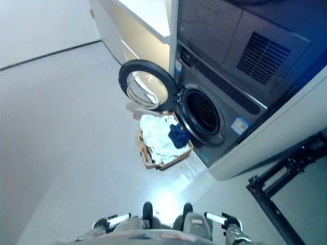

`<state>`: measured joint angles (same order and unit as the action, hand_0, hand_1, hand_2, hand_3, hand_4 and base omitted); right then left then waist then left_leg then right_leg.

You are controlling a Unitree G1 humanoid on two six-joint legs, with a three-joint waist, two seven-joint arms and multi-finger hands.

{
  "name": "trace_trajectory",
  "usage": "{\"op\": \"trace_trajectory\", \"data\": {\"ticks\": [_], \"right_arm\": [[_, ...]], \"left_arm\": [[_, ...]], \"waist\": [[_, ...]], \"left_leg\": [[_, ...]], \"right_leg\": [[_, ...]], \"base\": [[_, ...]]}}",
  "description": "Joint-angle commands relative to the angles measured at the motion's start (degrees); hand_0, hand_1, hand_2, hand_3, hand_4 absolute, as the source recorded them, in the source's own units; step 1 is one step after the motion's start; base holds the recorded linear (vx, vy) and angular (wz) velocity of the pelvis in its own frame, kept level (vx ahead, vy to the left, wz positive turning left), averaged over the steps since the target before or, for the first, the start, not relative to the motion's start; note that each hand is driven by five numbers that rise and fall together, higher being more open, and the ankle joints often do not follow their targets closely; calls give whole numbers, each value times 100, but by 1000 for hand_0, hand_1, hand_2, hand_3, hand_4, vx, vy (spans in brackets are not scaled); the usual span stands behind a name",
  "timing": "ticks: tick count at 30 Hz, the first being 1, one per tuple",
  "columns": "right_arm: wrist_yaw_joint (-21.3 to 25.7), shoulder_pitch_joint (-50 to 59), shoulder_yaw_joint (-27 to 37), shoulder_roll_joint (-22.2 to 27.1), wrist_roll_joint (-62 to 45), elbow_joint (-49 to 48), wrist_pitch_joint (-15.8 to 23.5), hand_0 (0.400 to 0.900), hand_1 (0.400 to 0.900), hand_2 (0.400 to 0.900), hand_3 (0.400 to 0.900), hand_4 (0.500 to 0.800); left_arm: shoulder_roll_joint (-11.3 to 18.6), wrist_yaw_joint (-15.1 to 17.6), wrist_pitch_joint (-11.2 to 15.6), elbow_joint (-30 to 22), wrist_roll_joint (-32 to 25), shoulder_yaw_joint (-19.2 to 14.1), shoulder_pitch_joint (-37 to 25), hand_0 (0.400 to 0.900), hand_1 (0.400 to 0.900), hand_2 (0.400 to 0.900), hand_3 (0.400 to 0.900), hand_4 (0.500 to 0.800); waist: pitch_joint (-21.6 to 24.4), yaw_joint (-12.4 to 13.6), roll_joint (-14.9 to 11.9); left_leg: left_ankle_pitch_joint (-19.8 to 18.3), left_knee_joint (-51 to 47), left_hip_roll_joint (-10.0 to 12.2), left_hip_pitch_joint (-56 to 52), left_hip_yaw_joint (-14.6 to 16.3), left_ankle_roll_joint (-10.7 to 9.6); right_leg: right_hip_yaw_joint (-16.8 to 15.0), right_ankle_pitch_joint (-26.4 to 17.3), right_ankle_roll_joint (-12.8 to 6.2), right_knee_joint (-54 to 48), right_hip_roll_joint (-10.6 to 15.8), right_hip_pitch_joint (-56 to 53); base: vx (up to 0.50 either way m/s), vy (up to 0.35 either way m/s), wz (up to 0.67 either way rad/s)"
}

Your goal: Put the clothes in the basket into the washing machine.

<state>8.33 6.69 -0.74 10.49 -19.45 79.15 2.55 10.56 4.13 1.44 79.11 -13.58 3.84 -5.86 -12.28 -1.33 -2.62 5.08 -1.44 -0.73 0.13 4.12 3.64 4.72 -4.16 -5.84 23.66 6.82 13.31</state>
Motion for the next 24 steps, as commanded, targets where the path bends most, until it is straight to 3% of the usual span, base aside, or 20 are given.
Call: {"op": "trace_trajectory", "data": {"ticks": [1, 3, 5, 7, 10, 13, 16, 17, 20, 22, 24], "right_arm": [[143, 155, 87, 150, -278, -265, 225, 900, 900, 900, 900, 800], [173, 183, 104, 146, -325, -282, 237, 900, 900, 900, 900, 800], [212, 234, 71, 147, -307, -331, 231, 900, 900, 900, 900, 800], [232, 253, 48, 142, -319, -404, 239, 900, 900, 900, 900, 800], [241, 244, 21, 140, -317, -468, 234, 900, 900, 900, 900, 800], [241, 245, -21, 225, -271, -503, 232, 900, 900, 900, 900, 800], [219, 296, -126, 358, -221, -598, 276, 900, 900, 900, 900, 800], [226, 339, -165, 431, -200, -619, 285, 900, 900, 900, 900, 800], [267, 428, -267, 521, -174, -736, 345, 900, 900, 900, 900, 800], [305, 515, -340, 580, -158, -800, 360, 900, 900, 900, 900, 800], [306, 557, -377, 605, -153, -813, 356, 900, 900, 900, 900, 800]], "left_arm": [[119, 53, 103, 97, -157, 11, -109, 900, 900, 900, 900, 800], [153, 95, 120, 134, -178, 3, -168, 900, 900, 900, 900, 800], [173, 117, 142, 149, -217, 3, -223, 900, 900, 900, 900, 800], [187, 133, 175, 161, -281, -16, -254, 900, 900, 900, 900, 800], [178, 133, 169, 211, -347, -42, -260, 900, 900, 900, 900, 800], [58, 157, 174, 187, -480, -18, -187, 900, 900, 900, 900, 800], [-67, 185, 211, 114, -670, -12, -157, 900, 900, 900, 900, 800], [-96, 199, 221, 47, -742, -3, -169, 900, 900, 900, 900, 800], [-134, 259, 317, -182, -1069, -28, -226, 900, 900, 900, 900, 800], [-159, 286, 335, -222, -1145, 32, -313, 900, 900, 900, 900, 800], [-152, 299, 345, -240, -1188, 37, -323, 900, 900, 900, 900, 800]], "waist": [[-160, -6, 116], [-178, 6, 106], [-209, -8, 97], [-199, -10, 79], [-113, -12, 49], [46, -84, 172], [111, -173, 320], [80, -184, 362], [-42, -130, 389], [-252, -86, 352], [-332, -50, 334]], "left_leg": [[-1305, 247, -299, -540, -203, 191], [-1254, 52, -280, -618, -202, 102], [-1221, -62, -262, -650, -256, 13], [-1229, -173, -242, -708, -318, -71], [-1301, -272, -189, -889, -426, -212], [-1378, -278, 14, -1077, -532, -319], [-1490, 200, 196, -985, -616, -412], [-1419, 553, 211, -854, -620, -456], [-744, 2139, 220, -164, -565, -614], [-537, 3121, 237, 513, -513, -598], [-485, 3383, 287, 664, -444, -573]], "right_leg": [[-354, 419, -9, 424, -258, 431], [-304, 399, -67, -687, -370, 341], [-517, 121, -171, -1663, -459, 256], [-735, -153, -253, -2350, -474, 179], [-677, -335, -285, -2680, -423, 112], [-623, -233, -173, -2316, -475, 161], [-458, 154, -22, -1815, -581, 247], [-404, 251, 31, -1748, -589, 208], [-297, 464, 233, -1754, -610, -79], [-276, 565, 362, -1782, -601, -257], [-269, 631, 430, -1747, -610, -317]], "base": [[121, -5, 3], [109, -60, 6], [125, -105, 19], [185, -164, 21], [297, -252, 18], [403, -336, 26], [365, -370, 26], [335, -365, 16], [243, -342, 11], [103, -317, 17], [114, -229, 7]]}}
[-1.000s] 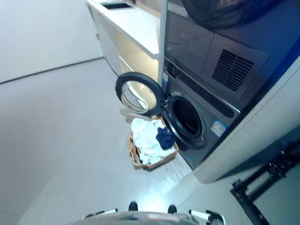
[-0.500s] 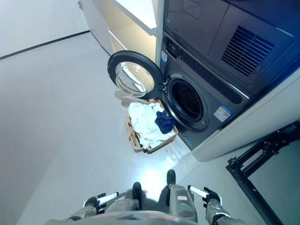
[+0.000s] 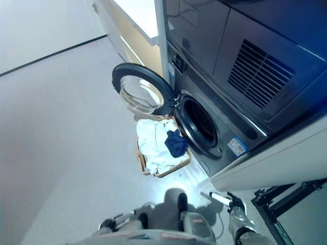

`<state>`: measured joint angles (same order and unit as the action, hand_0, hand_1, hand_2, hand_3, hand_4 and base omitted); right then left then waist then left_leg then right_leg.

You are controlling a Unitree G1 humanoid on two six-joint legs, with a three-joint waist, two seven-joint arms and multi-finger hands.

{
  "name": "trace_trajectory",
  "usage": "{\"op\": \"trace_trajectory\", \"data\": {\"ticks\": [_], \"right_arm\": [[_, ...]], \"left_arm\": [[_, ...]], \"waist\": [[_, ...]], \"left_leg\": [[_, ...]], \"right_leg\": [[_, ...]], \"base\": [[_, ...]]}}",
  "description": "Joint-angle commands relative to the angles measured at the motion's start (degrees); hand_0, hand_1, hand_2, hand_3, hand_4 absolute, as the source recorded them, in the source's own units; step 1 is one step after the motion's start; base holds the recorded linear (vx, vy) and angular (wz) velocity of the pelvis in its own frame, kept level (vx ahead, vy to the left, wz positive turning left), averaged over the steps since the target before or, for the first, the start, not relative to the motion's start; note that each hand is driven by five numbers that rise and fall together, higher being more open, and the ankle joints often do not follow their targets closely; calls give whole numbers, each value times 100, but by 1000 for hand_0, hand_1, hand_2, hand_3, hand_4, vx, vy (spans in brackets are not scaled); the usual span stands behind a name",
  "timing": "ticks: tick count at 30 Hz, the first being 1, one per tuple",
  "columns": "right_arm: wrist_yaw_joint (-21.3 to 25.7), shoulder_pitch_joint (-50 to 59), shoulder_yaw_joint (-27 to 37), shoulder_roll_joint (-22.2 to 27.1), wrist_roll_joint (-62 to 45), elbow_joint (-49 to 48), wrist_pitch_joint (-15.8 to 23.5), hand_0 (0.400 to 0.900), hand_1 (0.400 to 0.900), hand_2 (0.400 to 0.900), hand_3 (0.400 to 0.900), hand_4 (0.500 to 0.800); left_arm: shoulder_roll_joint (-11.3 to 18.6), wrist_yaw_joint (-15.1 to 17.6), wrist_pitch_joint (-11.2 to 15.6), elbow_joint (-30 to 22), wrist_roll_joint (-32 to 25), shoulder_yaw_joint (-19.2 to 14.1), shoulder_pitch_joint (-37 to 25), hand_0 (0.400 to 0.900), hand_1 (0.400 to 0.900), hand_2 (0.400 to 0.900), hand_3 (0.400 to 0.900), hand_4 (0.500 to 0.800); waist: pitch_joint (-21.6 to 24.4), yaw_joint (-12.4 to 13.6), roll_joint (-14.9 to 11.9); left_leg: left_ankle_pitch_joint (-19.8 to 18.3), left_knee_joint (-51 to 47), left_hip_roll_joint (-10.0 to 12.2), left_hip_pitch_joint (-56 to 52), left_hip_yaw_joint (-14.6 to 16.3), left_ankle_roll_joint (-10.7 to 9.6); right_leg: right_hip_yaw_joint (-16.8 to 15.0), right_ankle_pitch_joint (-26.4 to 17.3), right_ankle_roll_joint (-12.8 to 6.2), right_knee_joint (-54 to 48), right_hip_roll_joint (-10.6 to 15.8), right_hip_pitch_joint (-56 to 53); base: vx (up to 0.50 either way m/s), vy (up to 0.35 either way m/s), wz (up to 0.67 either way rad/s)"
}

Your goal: Put the clothes in the basket into the washing machine.

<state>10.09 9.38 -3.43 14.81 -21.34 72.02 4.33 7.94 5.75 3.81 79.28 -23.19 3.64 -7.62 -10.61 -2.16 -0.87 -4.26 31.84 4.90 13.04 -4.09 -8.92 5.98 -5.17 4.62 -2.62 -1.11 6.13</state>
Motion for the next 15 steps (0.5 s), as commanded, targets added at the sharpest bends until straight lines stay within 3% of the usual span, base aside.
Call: {"op": "trace_trajectory", "data": {"ticks": [1, 5, 7, 10, 15], "right_arm": [[163, 400, -152, 222, 50, -98, 170, 900, 900, 900, 900, 800], [191, 549, -236, 254, 82, -102, 183, 900, 900, 900, 900, 800], [202, 593, -361, 273, 201, -127, 198, 900, 900, 900, 900, 800], [232, 620, -446, 248, 356, -112, 224, 900, 900, 900, 900, 800], [211, 670, -489, 104, 382, -167, 243, 900, 900, 900, 900, 800]], "left_arm": [[94, 152, 97, -246, -269, 66, -172, 900, 900, 900, 900, 800], [-4, 177, 94, -273, -276, 115, -170, 900, 900, 900, 900, 800], [-14, 206, 113, -303, -280, 119, -154, 900, 900, 900, 900, 800], [12, 196, 114, -291, -215, 170, -133, 900, 900, 900, 900, 800], [70, 186, 103, -289, -130, 213, -176, 900, 900, 900, 900, 800]], "waist": [[-565, 56, 157], [-630, 69, 218], [-674, 114, 262], [-659, 133, 287], [-588, 154, 216]], "left_leg": [[394, 26, -252, -442, 506, 713], [-16, -943, -658, -105, 511, 737], [337, -2010, -799, -163, 210, 672], [745, -2707, -708, -208, 128, 599], [574, -3007, -712, -510, 266, 745]], "right_leg": [[-386, 860, -561, 903, 172, 316], [-359, 945, -657, 866, 162, 145], [-357, 947, -684, 877, 86, 68], [-336, 1009, -695, 877, 10, -34], [-507, 1007, -763, 707, 36, -133]], "base": [[135, -169, 5], [149, -86, 0], [158, 8, -14], [157, 42, -8], [150, 165, -24]]}}
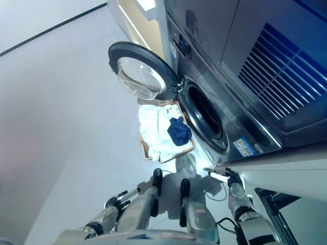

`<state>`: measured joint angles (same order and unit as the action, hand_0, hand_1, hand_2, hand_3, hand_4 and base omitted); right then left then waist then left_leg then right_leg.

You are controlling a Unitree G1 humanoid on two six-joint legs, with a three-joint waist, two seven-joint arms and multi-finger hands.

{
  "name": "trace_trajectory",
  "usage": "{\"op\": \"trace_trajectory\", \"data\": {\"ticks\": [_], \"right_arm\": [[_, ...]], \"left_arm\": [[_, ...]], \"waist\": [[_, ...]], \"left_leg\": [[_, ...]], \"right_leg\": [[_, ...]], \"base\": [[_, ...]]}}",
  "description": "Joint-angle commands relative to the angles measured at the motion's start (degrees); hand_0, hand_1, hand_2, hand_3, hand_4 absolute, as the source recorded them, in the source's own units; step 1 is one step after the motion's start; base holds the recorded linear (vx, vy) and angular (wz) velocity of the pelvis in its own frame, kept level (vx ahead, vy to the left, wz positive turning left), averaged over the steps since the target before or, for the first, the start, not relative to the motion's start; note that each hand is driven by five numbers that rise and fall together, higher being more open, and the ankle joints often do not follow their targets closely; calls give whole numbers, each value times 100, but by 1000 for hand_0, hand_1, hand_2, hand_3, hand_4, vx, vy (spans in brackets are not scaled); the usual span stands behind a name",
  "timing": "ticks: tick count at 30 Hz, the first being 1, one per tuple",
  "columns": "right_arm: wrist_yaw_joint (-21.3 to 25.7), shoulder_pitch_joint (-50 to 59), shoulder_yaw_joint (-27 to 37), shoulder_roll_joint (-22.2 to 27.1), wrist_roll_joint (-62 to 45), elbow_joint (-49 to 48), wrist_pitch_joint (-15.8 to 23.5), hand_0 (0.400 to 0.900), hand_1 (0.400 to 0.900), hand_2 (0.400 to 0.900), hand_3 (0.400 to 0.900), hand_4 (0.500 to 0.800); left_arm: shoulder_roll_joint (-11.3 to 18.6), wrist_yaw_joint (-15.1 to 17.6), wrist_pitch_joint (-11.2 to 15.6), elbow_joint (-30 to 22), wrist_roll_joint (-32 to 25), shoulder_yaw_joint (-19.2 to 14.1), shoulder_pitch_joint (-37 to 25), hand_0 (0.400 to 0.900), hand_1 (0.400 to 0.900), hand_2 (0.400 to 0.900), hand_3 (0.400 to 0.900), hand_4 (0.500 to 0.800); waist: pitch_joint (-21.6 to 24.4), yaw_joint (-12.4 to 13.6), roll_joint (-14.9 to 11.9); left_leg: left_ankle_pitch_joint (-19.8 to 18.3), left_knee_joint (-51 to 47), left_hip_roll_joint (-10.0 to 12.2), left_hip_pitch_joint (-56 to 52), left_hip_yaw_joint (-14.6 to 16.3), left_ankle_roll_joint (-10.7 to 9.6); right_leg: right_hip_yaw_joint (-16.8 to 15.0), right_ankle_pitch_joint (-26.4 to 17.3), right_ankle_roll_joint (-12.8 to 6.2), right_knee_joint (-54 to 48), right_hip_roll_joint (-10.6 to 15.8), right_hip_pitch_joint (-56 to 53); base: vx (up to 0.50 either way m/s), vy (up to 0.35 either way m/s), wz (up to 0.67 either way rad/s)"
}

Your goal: Put the clothes in the basket into the washing machine.

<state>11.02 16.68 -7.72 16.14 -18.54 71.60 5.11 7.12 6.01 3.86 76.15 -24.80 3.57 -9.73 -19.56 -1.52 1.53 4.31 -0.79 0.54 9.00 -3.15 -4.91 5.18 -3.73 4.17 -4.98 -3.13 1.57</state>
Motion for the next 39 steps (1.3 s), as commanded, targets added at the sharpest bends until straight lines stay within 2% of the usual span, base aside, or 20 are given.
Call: {"op": "trace_trajectory", "data": {"ticks": [1, 6, 8, 9, 10, 11, 15, 16, 18, 20, 30, 35, 39], "right_arm": [[101, -59, -81, -61, 104, -131, 163, 900, 900, 900, 900, 800], [74, -51, -150, -246, 148, -206, 144, 900, 900, 900, 900, 800], [51, -27, -165, -332, 109, -276, 145, 900, 900, 900, 900, 800], [51, -26, -165, -334, 109, -275, 144, 900, 900, 900, 900, 800], [43, 38, -273, -415, 170, -473, 162, 900, 900, 900, 900, 800], [38, 45, -326, -441, 190, -565, 178, 900, 900, 900, 900, 800], [38, 164, -475, -493, 256, -732, 182, 900, 900, 900, 900, 800], [58, 346, -542, -506, 247, -694, 181, 900, 900, 900, 900, 800], [86, 444, -609, -496, 217, -815, 198, 900, 900, 900, 900, 800], [89, 561, -678, -483, 188, -876, 201, 900, 900, 900, 900, 800], [246, 1751, -1268, -219, 427, -1015, 166, 900, 900, 900, 900, 800], [481, 2435, -1444, 2, 627, -926, 196, 900, 900, 900, 900, 800], [720, 2820, -1468, 190, 755, -899, 244, 900, 900, 900, 900, 800]], "left_arm": [[174, 167, 117, -13, 35, 217, 20, 900, 900, 900, 900, 800], [312, 144, 117, -70, 35, 196, -64, 900, 900, 900, 900, 800], [410, 123, 80, -66, 86, 163, -78, 900, 900, 900, 900, 800], [411, 123, 80, -65, 86, 163, -79, 900, 900, 900, 900, 800], [523, 127, 67, -77, 158, 156, -108, 900, 900, 900, 900, 800], [565, 130, 71, -82, 172, 156, -117, 900, 900, 900, 900, 800], [636, 150, 84, -50, 170, 145, -191, 900, 900, 900, 900, 800], [658, 195, 103, -36, 101, 154, -334, 900, 900, 900, 900, 800], [663, 234, 110, -56, 38, 184, -472, 900, 900, 900, 900, 800], [642, 278, 132, -102, -22, 203, -546, 900, 900, 900, 900, 800], [586, 451, 344, -508, -761, 357, -1223, 900, 900, 900, 900, 800], [662, 599, 523, -827, -1048, 439, -1592, 900, 900, 900, 900, 800], [726, 743, 679, -1105, -1162, 487, -1760, 900, 900, 900, 900, 800]], "waist": [[300, 111, -60], [288, 241, -300], [263, 266, -380], [266, 270, -382], [199, 270, -437], [186, 265, -443], [197, 299, -462], [151, 335, -471], [56, 302, -504], [-20, 353, -506], [-624, 407, -298], [-944, 451, -172], [-1023, 491, -96]], "left_leg": [[-342, 303, -294, -109, 220, 374], [-668, 542, -338, -50, 358, 564], [-760, 553, -345, -70, 383, 646], [-762, 556, -345, -65, 388, 647], [-786, 592, -327, -57, 423, 710], [-793, 614, -323, -44, 417, 725], [-795, 595, -335, -41, 370, 741], [-787, 572, -357, 27, 338, 730], [-842, 782, -406, 155, 273, 706], [-879, 901, -454, 280, 239, 679], [-510, 871, -375, 1098, -47, 466], [-499, 1144, -412, 1687, -106, 421], [-547, 1483, -459, 2228, -144, 419]], "right_leg": [[-471, 830, -751, 878, 269, 300], [-595, 767, -945, 992, 404, 332], [-628, 679, -1063, 1342, 407, 526], [-633, 683, -1064, 1352, 407, 536], [-660, 572, -1204, 1829, 398, 818], [-683, 575, -1219, 1990, 395, 909], [-608, 534, -1135, 1602, 431, 926], [-616, 349, -1083, 1099, 471, 1078], [-735, 267, -1072, 938, 485, 1091], [-686, 226, -1057, 853, 557, 1072], [-221, 307, -927, 1223, 535, 1937], [-112, 415, -914, 1609, 563, 2551], [-95, 490, -906, 1973, 607, 3089]], "base": [[177, 321, -39], [97, 270, -20], [32, 201, -15], [-9, 214, -8], [-5, 185, -1], [4, 233, -1], [21, 86, 2], [-22, 4, 22], [-6, -22, 33], [8, -59, 23], [-4, -114, 23], [-23, -62, 16], [-33, -30, 17]]}}
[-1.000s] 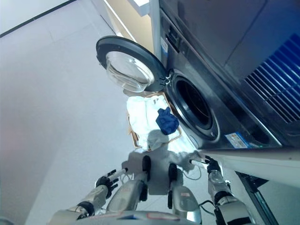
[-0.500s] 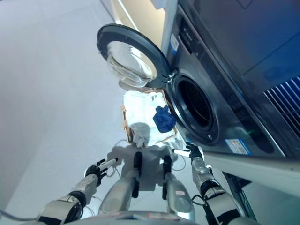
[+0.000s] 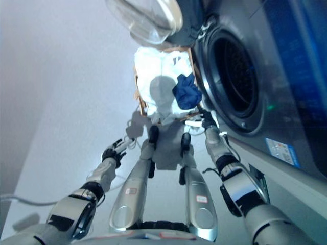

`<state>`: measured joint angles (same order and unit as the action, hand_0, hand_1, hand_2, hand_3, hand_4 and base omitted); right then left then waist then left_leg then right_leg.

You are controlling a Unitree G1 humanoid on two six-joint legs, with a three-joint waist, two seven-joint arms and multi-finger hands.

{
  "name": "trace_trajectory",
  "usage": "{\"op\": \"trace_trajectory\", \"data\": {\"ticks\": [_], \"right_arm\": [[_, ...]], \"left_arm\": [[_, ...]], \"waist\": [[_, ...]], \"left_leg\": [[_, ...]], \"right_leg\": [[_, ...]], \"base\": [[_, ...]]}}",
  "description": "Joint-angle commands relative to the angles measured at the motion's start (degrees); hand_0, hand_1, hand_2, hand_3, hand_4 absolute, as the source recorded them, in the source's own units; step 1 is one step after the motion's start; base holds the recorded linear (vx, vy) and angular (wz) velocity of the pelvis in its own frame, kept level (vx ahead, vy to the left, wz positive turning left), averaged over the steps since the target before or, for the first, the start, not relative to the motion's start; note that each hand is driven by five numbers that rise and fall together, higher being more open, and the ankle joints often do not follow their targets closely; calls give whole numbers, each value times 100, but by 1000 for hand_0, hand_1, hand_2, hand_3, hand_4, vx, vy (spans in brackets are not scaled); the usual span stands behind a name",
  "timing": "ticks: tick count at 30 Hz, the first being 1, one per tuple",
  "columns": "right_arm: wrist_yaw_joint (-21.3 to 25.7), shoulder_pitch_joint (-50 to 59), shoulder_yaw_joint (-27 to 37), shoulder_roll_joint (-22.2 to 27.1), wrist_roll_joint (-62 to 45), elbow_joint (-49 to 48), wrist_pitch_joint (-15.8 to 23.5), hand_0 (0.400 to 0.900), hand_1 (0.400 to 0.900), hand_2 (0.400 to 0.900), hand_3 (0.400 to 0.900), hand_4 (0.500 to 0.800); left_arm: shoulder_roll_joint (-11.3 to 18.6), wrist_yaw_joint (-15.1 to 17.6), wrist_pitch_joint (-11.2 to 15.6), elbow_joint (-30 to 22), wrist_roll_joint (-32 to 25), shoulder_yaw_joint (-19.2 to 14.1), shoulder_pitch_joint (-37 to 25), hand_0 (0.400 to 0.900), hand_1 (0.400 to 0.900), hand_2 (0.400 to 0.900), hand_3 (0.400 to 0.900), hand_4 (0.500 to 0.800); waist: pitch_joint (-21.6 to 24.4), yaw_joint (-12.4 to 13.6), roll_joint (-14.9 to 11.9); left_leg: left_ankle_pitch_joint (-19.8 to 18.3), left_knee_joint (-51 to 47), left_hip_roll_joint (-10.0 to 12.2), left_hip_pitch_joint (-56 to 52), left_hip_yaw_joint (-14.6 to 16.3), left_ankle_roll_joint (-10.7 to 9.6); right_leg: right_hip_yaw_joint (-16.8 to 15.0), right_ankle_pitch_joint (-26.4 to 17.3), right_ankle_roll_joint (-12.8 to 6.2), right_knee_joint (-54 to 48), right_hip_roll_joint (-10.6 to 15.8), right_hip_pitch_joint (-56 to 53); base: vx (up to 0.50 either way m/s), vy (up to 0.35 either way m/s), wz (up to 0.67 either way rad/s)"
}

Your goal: Put the clothes in the basket into the washing machine.

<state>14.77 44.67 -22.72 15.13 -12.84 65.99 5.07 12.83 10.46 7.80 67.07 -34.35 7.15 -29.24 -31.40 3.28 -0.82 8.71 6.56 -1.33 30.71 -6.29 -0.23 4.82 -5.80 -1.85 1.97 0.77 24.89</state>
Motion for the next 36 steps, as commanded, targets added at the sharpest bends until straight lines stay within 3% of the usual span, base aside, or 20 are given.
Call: {"op": "trace_trajectory", "data": {"ticks": [1, 6, 7, 12, 18, 27, 28, 29, 30, 36], "right_arm": [[543, 185, 45, 392, 269, -346, 296, 900, 900, 900, 900, 800], [1035, 585, 45, 581, 477, -369, 418, 900, 900, 900, 900, 800], [1304, 833, 74, 704, 492, -386, 478, 900, 900, 900, 900, 800], [1520, 1264, 60, 913, 405, -88, 467, 900, 900, 900, 900, 800], [1263, 1517, 81, 1158, 19, 55, 463, 900, 900, 900, 900, 800], [580, 1751, -129, 1277, -259, 627, 233, 900, 900, 900, 900, 800], [574, 1739, -145, 1270, -243, 636, 235, 635, 635, 635, 635, 641], [574, 1713, -147, 1244, -224, 628, 225, 559, 559, 559, 559, 595], [594, 1703, -160, 1232, -191, 635, 234, 400, 400, 400, 400, 500], [883, 1634, -102, 1205, -78, 419, 374, 400, 400, 400, 400, 500]], "left_arm": [[168, 416, 375, -345, -285, 168, 115, 900, 900, 900, 900, 800], [163, 640, 589, -611, -370, 257, -109, 900, 900, 900, 900, 800], [202, 806, 725, -872, -422, 296, -236, 900, 900, 900, 900, 800], [252, 950, 910, -1395, -503, 476, -426, 900, 900, 900, 900, 800], [281, 908, 1044, -2197, -639, 595, -363, 900, 900, 900, 900, 800], [168, 683, 896, -2153, -771, 796, -309, 900, 900, 900, 900, 800], [154, 669, 890, -2116, -789, 790, -318, 900, 900, 900, 900, 800], [134, 673, 879, -2050, -796, 784, -323, 900, 900, 900, 900, 800], [137, 672, 869, -1980, -795, 796, -346, 900, 900, 900, 900, 800], [163, 766, 882, -1894, -790, 740, -455, 900, 900, 900, 900, 800]], "waist": [[161, 44, 182], [161, 92, 252], [161, 119, 284], [161, 253, 393], [161, 429, 521], [161, 574, 531], [161, 572, 519], [161, 556, 503], [161, 548, 488], [161, 481, 448]], "left_leg": [[-1017, 945, -296, 392, 147, -44], [-1104, 1353, -351, 1068, 112, -28], [-1122, 1594, -392, 1467, 81, -12], [-1306, 2281, -463, 2362, 25, 31], [-1503, 2983, -543, 3305, -28, 93], [-1605, 3358, -600, 3728, -34, 118], [-1600, 3344, -603, 3725, -39, 117], [-1600, 3354, -607, 3725, -37, 116], [-1598, 3352, -610, 3714, -39, 114], [-1550, 3234, -611, 3590, -63, 82]], "right_leg": [[-36, 732, -295, 1469, 243, 1078], [8, 818, -300, 1844, 300, 1720], [4, 827, -289, 2049, 331, 2090], [42, 1007, -273, 2708, 412, 2961], [14, 1276, -222, 3566, 540, 3951], [-28, 1448, -197, 4057, 631, 4451], [-32, 1453, -198, 4056, 636, 4463], [-37, 1448, -197, 4059, 635, 4470], [-39, 1447, -202, 4069, 638, 4463], [-48, 1414, -216, 3969, 633, 4338]], "base": [[-29, -10, 16], [-29, -4, 15], [-26, 4, 10], [-38, 0, 11], [-5, -15, 12], [10, -1, 3], [0, 0, 0], [0, 0, 0], [0, 0, 0], [0, 0, 0]]}}
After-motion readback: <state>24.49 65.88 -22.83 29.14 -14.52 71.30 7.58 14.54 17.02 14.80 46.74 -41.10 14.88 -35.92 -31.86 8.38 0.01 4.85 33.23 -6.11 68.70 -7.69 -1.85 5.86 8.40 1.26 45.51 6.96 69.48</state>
